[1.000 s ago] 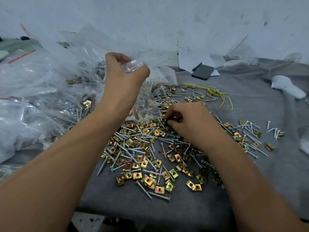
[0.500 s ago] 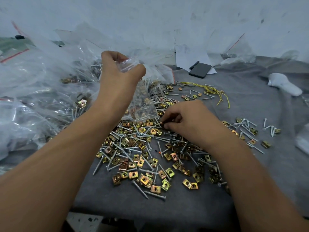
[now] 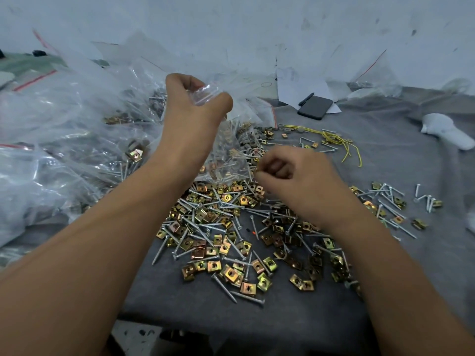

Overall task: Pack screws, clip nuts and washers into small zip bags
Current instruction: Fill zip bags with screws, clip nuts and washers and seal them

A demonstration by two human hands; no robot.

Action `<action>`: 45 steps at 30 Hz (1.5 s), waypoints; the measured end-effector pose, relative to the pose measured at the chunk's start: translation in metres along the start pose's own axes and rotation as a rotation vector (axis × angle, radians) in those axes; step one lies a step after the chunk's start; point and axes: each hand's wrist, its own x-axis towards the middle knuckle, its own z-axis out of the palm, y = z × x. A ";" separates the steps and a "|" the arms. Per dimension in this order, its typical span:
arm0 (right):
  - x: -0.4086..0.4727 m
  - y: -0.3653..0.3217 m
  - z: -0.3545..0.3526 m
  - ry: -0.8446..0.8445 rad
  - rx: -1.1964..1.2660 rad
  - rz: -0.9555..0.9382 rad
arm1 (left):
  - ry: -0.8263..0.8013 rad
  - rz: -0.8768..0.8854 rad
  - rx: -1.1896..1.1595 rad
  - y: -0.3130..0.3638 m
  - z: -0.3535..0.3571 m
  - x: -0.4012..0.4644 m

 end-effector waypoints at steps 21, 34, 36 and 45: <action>0.000 -0.002 -0.002 -0.177 -0.268 0.091 | 0.001 -0.024 -0.001 0.004 0.000 -0.002; 0.003 -0.003 0.010 -0.145 -0.434 0.124 | -0.005 0.030 0.031 0.004 -0.001 -0.003; 0.003 -0.003 0.005 -0.029 -0.227 0.093 | -0.012 0.018 0.036 0.006 -0.001 -0.005; 0.006 0.013 -0.035 0.256 1.660 0.435 | -0.030 0.040 0.002 0.007 -0.003 -0.007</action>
